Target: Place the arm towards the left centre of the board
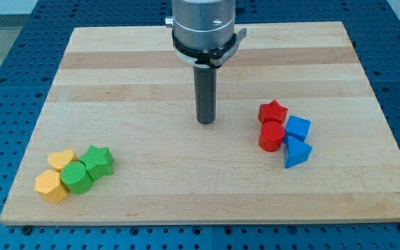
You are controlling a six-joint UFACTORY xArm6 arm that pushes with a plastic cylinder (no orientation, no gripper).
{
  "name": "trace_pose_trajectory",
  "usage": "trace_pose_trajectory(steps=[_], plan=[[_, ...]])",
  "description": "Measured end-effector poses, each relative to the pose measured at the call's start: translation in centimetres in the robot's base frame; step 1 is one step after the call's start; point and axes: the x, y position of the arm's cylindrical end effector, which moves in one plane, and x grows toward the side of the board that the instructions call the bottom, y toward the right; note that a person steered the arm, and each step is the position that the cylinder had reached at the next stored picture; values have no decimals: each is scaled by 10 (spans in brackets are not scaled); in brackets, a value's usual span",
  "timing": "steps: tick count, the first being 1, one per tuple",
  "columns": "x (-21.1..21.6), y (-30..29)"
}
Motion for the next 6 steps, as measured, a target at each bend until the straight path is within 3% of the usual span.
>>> trace_pose_trajectory(steps=[3, 6], plan=[[-42, -195], [-31, -288]])
